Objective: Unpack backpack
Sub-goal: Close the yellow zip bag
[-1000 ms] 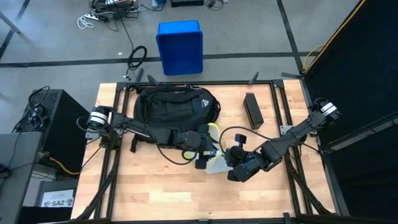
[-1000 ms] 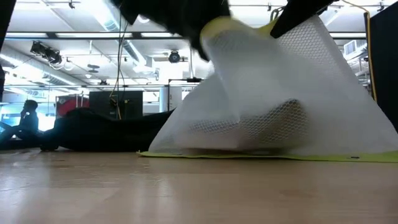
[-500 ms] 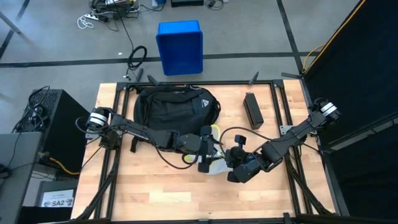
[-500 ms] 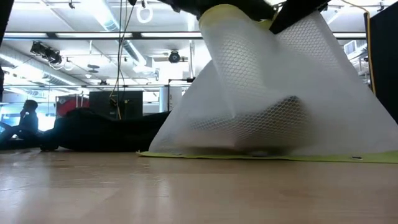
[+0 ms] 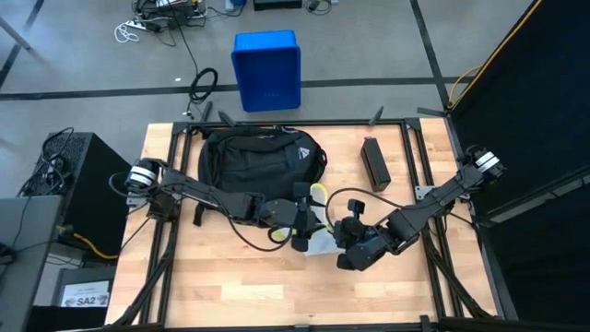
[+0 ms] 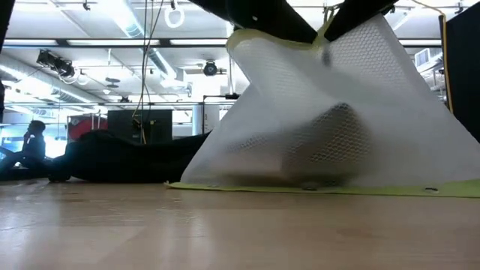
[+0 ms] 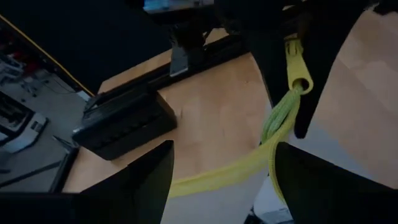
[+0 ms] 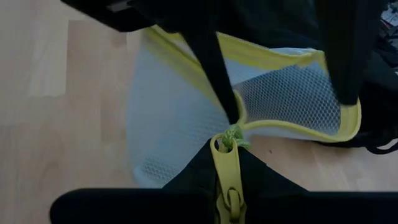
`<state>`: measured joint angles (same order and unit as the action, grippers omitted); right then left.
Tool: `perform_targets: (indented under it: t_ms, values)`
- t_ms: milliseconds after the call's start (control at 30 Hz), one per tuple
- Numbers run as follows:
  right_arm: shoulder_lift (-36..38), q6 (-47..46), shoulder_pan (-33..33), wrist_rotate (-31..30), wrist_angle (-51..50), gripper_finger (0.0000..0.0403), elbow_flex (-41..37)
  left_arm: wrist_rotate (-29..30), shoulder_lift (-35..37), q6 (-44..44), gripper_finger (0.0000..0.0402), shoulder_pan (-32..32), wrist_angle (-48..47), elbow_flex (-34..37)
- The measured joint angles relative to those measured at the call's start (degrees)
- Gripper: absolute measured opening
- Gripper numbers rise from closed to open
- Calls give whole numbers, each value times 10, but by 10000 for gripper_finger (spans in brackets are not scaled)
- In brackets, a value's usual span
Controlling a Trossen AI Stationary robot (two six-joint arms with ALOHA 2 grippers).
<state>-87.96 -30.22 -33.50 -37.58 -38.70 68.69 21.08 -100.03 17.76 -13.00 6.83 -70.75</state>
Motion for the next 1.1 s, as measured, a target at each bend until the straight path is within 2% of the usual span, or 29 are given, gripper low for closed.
perform_targets:
  t_ms: [300,500,1100]
  values:
    - [0,-8,-2,13,4,0,-8,38,20,1,240,0,-4,0]
    - [0,-11,-2,11,8,0,-8,-12,2,0,240,2,-9,0]
    - [0,24,3,-16,64,0,-9,-58,-31,1,240,-10,46,1]
